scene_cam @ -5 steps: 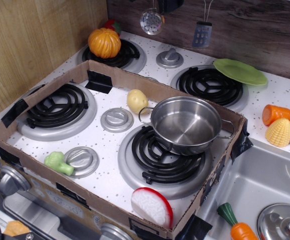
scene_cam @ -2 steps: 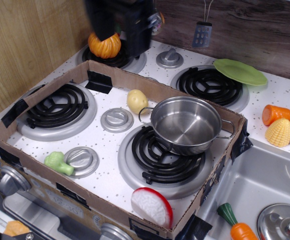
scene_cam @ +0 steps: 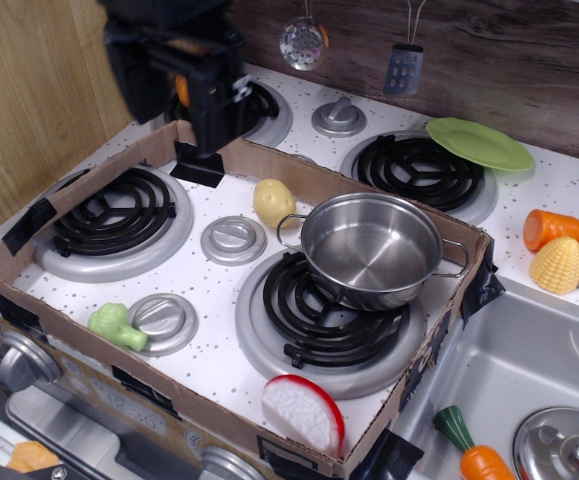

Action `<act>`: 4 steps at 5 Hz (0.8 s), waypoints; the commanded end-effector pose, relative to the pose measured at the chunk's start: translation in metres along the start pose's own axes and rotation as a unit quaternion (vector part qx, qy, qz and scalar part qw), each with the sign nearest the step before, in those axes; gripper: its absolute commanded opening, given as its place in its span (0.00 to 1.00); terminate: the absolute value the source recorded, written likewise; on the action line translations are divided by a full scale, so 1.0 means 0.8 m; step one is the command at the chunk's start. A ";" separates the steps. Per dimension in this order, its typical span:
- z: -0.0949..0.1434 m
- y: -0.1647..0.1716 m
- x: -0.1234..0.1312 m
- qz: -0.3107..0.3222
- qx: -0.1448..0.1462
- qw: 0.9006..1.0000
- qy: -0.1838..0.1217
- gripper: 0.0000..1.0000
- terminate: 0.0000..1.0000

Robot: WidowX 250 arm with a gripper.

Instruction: Put broccoli in pot

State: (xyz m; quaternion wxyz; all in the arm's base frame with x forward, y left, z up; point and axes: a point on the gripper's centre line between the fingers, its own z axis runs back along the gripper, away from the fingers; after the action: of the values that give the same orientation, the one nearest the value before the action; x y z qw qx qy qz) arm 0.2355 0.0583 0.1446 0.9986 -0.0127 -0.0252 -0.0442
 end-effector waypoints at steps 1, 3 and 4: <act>-0.035 0.010 -0.042 0.108 0.026 0.992 -0.056 1.00 0.00; -0.056 0.007 -0.060 0.130 0.023 0.990 -0.049 1.00 0.00; -0.068 0.008 -0.066 0.128 0.021 0.991 -0.040 1.00 0.00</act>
State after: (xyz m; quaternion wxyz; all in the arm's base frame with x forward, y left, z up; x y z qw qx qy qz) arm 0.1857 0.0683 0.0821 0.9948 -0.0008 -0.0573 0.0842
